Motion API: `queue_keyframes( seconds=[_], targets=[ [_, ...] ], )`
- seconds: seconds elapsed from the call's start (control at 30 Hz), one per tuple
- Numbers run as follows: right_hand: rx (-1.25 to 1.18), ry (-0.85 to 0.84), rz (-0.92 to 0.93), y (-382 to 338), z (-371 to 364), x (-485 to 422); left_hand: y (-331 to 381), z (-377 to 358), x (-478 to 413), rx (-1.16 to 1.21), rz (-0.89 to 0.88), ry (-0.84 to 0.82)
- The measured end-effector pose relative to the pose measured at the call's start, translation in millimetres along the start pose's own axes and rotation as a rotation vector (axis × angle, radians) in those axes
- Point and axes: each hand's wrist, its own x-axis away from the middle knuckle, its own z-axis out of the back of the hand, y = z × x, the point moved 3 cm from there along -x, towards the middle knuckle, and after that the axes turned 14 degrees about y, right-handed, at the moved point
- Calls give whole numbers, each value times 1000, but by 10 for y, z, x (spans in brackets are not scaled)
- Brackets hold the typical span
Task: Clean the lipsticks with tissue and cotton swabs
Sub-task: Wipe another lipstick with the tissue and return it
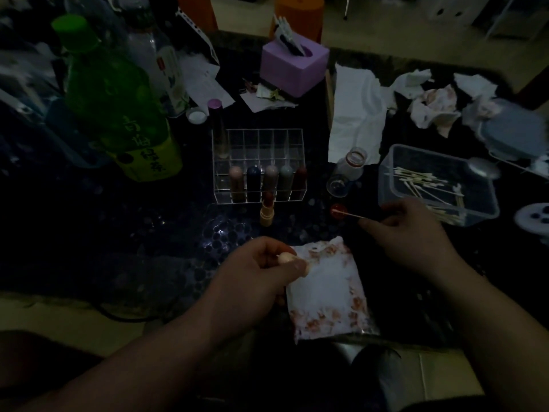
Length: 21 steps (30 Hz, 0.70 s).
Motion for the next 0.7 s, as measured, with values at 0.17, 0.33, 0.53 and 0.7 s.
queue_keyframes(
  seconds=[0.17,0.33,0.53,0.7],
  targets=[
    [-45,12,59,-119,-116,33,0,20,-12,24,7,25],
    [-104,83,103,-227,-154,35,-8,27,-1,75,51,12],
    [-264,126,144,-327,-256,77,41,66,-16,203,158,-1],
    [-250,123,167,-320,-289,81,42,109,-50,256,208,24]
  ],
)
